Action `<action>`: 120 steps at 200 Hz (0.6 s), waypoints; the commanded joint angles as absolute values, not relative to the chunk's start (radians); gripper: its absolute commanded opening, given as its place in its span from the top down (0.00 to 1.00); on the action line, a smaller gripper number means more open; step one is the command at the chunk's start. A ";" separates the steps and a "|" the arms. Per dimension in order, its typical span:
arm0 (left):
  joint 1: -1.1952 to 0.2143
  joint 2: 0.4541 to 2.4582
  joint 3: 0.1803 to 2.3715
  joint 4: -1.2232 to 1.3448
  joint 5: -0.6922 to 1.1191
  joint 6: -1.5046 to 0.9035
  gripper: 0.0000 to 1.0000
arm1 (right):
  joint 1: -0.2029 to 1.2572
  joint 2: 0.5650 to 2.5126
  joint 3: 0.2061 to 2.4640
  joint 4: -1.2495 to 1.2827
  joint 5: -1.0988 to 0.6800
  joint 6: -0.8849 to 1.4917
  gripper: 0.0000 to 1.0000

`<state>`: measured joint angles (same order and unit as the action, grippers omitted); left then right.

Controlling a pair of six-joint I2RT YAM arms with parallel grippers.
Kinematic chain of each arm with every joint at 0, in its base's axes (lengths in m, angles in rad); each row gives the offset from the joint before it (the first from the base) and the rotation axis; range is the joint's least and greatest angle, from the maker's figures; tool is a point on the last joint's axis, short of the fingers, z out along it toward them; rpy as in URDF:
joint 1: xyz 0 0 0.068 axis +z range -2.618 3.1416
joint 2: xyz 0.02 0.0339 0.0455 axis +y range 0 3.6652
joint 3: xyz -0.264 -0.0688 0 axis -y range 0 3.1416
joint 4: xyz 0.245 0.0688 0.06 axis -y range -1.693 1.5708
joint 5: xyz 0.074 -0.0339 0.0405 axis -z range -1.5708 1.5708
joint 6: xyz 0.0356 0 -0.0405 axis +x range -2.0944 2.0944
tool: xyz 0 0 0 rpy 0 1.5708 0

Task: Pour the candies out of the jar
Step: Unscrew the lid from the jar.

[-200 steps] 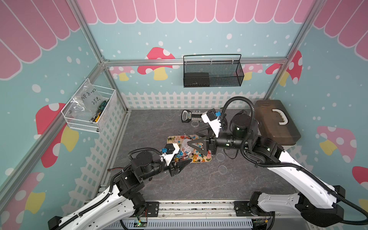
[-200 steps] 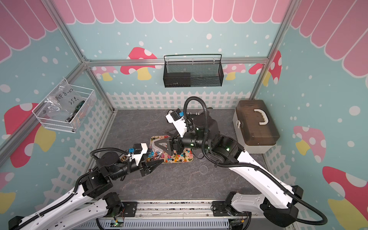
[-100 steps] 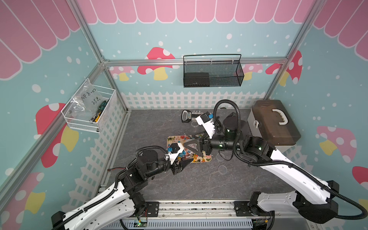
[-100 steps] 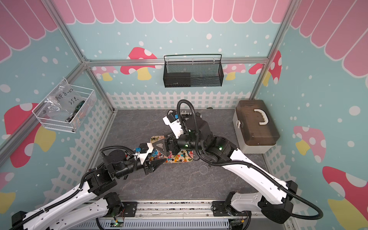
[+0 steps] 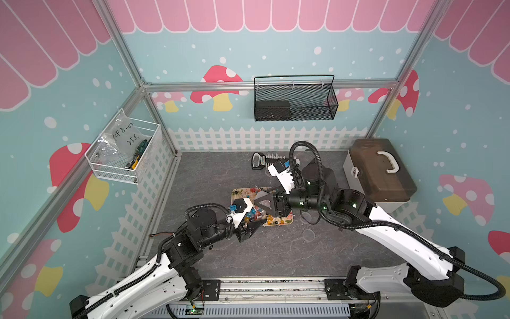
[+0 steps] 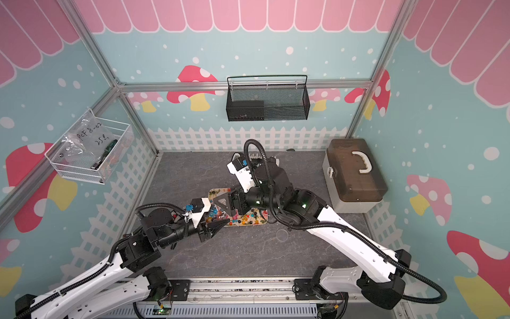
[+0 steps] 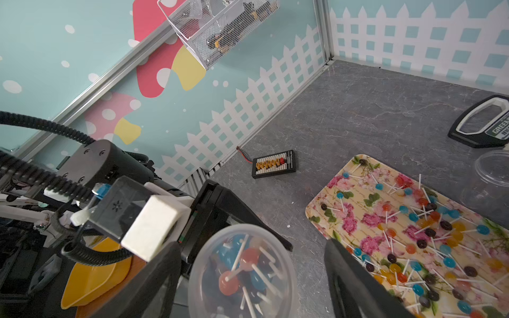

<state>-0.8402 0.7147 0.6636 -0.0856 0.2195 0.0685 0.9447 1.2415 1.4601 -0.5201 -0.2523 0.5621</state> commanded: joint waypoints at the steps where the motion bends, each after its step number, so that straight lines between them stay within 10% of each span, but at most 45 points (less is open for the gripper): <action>1: -0.844 0.696 0.657 -0.047 0.212 0.090 0.54 | 0.956 1.258 1.457 -0.538 -0.246 0.577 0.21; 120: -0.844 0.689 0.715 -0.124 0.470 -0.061 0.54 | 0.922 1.247 1.589 -0.546 -0.413 0.226 0.60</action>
